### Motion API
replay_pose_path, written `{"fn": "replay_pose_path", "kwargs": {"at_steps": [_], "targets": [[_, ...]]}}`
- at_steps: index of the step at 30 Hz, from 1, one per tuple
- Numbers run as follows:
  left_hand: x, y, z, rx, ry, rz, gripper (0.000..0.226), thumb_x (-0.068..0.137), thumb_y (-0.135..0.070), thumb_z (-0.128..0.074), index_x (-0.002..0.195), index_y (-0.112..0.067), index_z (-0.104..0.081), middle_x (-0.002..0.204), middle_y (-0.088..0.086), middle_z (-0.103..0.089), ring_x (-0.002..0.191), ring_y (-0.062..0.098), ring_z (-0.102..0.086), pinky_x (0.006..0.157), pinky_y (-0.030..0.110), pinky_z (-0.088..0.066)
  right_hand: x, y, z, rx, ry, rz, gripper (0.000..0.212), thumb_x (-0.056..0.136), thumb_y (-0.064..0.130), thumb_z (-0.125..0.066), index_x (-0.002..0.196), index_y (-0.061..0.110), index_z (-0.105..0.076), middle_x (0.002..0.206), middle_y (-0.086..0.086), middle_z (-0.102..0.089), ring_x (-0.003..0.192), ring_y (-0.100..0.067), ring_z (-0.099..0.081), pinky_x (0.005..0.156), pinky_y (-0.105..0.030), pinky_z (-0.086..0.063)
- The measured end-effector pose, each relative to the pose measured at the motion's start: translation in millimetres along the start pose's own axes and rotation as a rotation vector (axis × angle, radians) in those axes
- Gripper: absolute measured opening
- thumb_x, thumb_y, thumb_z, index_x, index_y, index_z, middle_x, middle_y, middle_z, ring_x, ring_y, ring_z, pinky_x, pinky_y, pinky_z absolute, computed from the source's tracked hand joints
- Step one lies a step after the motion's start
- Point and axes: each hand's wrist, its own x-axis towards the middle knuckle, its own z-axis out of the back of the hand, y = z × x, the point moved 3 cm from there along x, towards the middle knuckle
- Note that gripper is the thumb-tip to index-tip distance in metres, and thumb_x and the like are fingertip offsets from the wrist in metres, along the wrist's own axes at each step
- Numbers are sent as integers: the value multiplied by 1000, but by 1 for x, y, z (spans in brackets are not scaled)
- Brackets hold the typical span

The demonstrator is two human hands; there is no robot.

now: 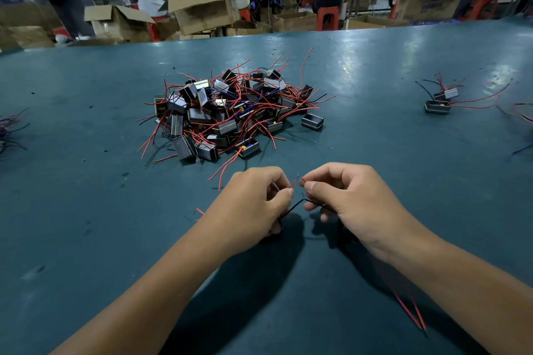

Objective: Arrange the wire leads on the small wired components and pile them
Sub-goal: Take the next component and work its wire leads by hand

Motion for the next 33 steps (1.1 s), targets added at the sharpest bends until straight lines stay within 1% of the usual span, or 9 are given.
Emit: {"fn": "replay_pose_path", "kwargs": {"at_steps": [5, 8, 11, 15, 20, 24, 26, 30, 33], "targets": [[0, 0, 0, -3, -5, -16, 19, 99, -22, -58, 81, -21, -64, 64, 4, -69, 50, 19, -68, 46, 29, -53, -1, 2, -1, -17, 18, 28, 9, 90, 7, -68, 86, 10, -75, 65, 3, -69, 58, -8, -64, 45, -20, -46], [0, 0, 0, -21, -6, -15, 19, 100, -22, -59, 81, -22, -64, 64, 4, -68, 50, 20, -67, 46, 29, -53, 0, 0, -1, -45, 5, 40, 11, 90, 10, -69, 85, 16, -77, 63, 6, -67, 54, -6, -58, 46, -20, -44], [-1, -1, 0, -27, -4, -14, 19, 100, -22, -59, 81, -22, -64, 64, 5, -68, 50, 20, -67, 47, 30, -54, 2, -2, 0, -55, -2, 39, 13, 89, 12, -69, 82, 19, -77, 63, 5, -66, 51, -6, -52, 47, -17, -39], [-1, -1, 0, -33, -8, -13, 18, 100, -22, -59, 83, -22, -64, 65, 4, -69, 50, 19, -67, 46, 30, -54, 4, -5, 2, -72, -13, 42, 14, 87, 12, -69, 81, 22, -77, 63, 2, -65, 53, -7, -50, 49, -16, -37], [-1, -1, 0, -45, -5, -7, 18, 100, -22, -60, 83, -24, -65, 65, 3, -68, 49, 18, -66, 46, 27, -51, 4, -6, 1, -68, -8, 45, 15, 86, 10, -68, 81, 21, -77, 58, 4, -59, 52, -8, -46, 49, -18, -35], [-2, -1, -1, -39, 2, -11, 19, 100, -23, -59, 82, -25, -65, 65, 3, -68, 49, 18, -66, 45, 24, -50, 4, -5, 0, -61, -15, 77, 13, 86, 11, -69, 79, 18, -77, 54, 7, -55, 50, -5, -44, 47, -14, -35], [-2, -2, -1, -26, 4, -23, 19, 100, -23, -59, 82, -25, -65, 63, 2, -68, 49, 17, -66, 45, 23, -49, 4, -5, 0, -52, -9, 90, 11, 87, 13, -71, 79, 17, -77, 54, 8, -56, 50, -5, -44, 47, -13, -35], [-2, -3, -2, -3, -3, -34, 18, 100, -26, -60, 83, -25, -66, 61, -1, -66, 49, 17, -67, 46, 26, -52, 5, -6, 1, -38, 5, 98, 8, 88, 14, -72, 81, 15, -76, 56, 8, -58, 50, -5, -45, 48, -13, -35], [-2, -2, -2, -3, -6, -38, 18, 100, -26, -60, 83, -25, -66, 60, 0, -66, 47, 15, -66, 45, 24, -49, 5, -7, 2, -36, 34, 103, 7, 88, 16, -73, 83, 15, -76, 56, 9, -58, 50, -4, -45, 48, -12, -35]]}}
